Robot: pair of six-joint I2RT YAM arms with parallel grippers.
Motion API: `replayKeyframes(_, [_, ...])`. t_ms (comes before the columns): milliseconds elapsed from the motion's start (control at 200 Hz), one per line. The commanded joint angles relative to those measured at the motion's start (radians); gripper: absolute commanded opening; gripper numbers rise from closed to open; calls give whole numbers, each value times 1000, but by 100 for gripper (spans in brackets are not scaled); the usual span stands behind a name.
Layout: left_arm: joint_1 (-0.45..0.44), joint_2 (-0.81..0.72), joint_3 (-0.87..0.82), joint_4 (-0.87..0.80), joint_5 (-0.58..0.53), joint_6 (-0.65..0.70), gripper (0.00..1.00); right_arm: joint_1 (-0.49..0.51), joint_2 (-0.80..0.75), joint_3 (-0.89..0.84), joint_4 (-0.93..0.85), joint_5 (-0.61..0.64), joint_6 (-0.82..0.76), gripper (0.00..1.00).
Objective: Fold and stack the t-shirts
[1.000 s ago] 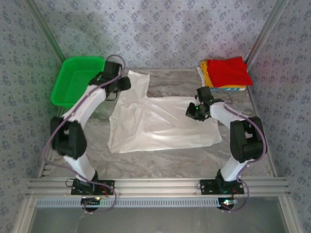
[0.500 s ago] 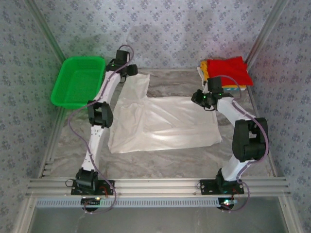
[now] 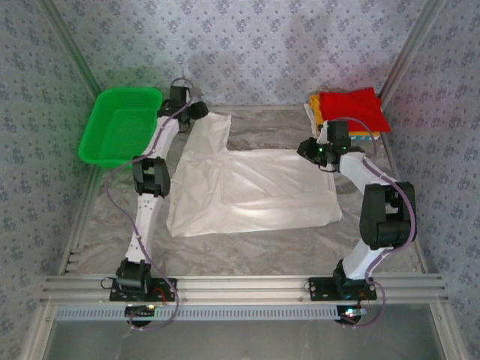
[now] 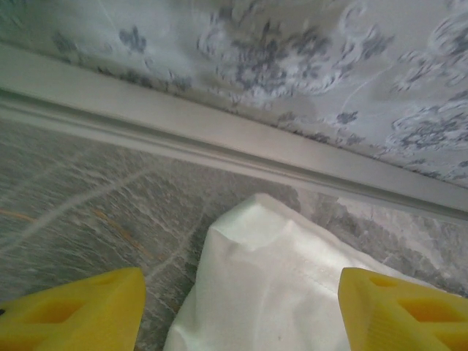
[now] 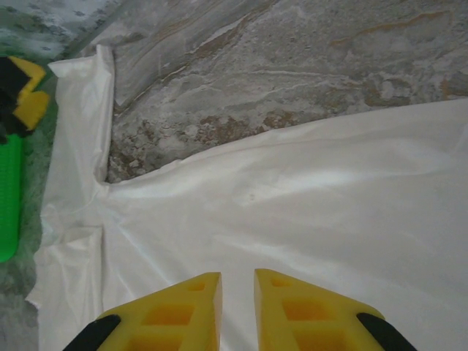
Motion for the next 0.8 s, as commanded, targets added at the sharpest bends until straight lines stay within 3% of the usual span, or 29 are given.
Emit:
replayKeyframes(0, [9, 43, -2, 46, 63, -92, 72, -7, -15, -16, 61, -82, 21, 21])
replayKeyframes(195, [21, 86, -2, 129, 147, -169, 68, -8, -50, -32, 70, -109, 22, 20])
replayKeyframes(525, [4, 119, 3, 275, 233, -207, 28, -29, -31, -60, 88, -131, 31, 19])
replayKeyframes(655, [-7, 118, 19, 284, 244, -181, 26, -37, 5, -41, 84, -127, 31, 19])
replayKeyframes(794, [0, 108, 37, 246, 233, -150, 7, -42, 31, -13, 71, -107, 21, 19])
